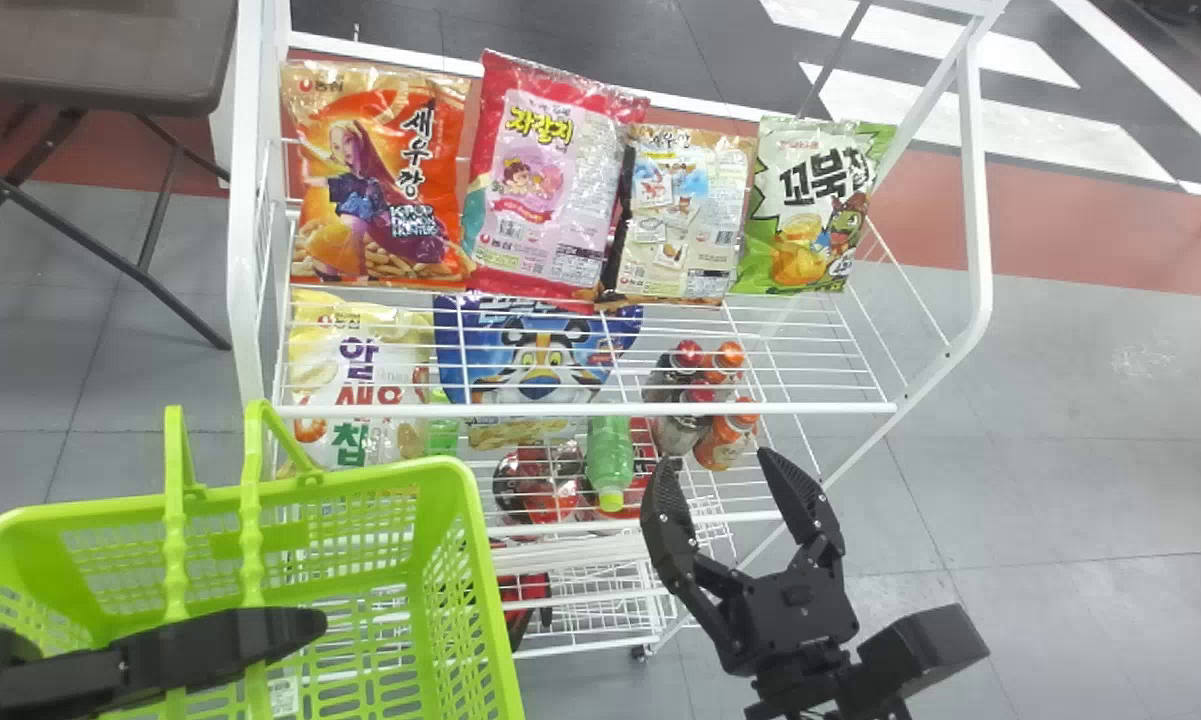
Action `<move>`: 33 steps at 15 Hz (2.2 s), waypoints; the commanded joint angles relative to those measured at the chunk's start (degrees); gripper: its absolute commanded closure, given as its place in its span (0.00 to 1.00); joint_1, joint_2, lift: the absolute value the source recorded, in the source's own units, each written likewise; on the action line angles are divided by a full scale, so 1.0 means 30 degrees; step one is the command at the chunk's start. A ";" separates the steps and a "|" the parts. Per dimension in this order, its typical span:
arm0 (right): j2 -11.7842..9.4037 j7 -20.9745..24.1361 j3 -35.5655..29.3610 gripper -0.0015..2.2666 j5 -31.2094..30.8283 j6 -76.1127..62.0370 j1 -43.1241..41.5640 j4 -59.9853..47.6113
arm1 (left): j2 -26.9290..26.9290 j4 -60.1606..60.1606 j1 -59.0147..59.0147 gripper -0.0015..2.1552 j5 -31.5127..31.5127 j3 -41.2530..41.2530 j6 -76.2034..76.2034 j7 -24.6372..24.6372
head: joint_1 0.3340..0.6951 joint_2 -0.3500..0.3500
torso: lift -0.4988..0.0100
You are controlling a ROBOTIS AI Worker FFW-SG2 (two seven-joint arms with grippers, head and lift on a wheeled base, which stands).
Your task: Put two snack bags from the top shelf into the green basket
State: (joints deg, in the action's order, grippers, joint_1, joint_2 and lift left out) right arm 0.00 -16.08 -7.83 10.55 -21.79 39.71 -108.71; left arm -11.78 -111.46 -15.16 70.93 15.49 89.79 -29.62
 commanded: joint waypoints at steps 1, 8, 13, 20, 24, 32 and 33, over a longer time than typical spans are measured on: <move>0.0017 0.0000 0.0002 0.04 0.0000 0.0160 -0.0081 0.0027 | 0.0000 0.0033 0.0073 0.99 0.0000 -0.0035 0.0081 0.0000 | 1.00 0.02 | 0.98; 0.0017 0.0000 0.0266 0.04 0.0000 0.0629 -0.0491 0.0115 | 0.0000 0.0150 0.0132 0.99 0.0000 -0.0064 0.0081 0.0000 | 1.00 0.03 | 0.98; 0.0017 0.0264 0.1144 0.04 -0.0410 0.3676 -0.3040 0.0173 | 0.0000 0.0238 0.0102 0.99 0.0000 -0.0152 0.0081 -0.0029 | 1.00 0.08 | 0.98; 0.0017 0.2285 0.4162 0.04 -0.1787 0.6899 -0.7347 0.1550 | -0.0059 0.0179 0.0044 0.99 0.0000 -0.0152 0.0081 -0.0029 | 1.00 0.25 | 0.98; 0.0017 0.3603 0.5803 0.03 -0.2549 0.7133 -1.0218 0.3836 | -0.0205 0.0033 0.0044 0.99 0.0029 -0.0152 0.0081 0.0029 | 1.00 0.36 | 0.98; 0.0017 0.4570 0.7795 0.03 -0.2842 0.7836 -1.5579 0.9226 | -0.0235 0.0121 0.0073 0.99 0.0029 -0.0123 0.0081 0.0088 | 1.00 0.50 | 0.98; 0.0017 0.4570 0.7971 0.03 -0.2842 0.7895 -1.6253 0.9988 | -0.0235 0.0150 0.0102 0.99 0.0029 -0.0123 0.0081 0.0088 | 1.00 0.50 | 0.98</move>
State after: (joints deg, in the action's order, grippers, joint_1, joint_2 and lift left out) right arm 0.00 -2.37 15.26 2.03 1.62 -5.98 -82.06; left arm -12.48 -111.11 -14.92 71.02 15.07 89.79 -29.37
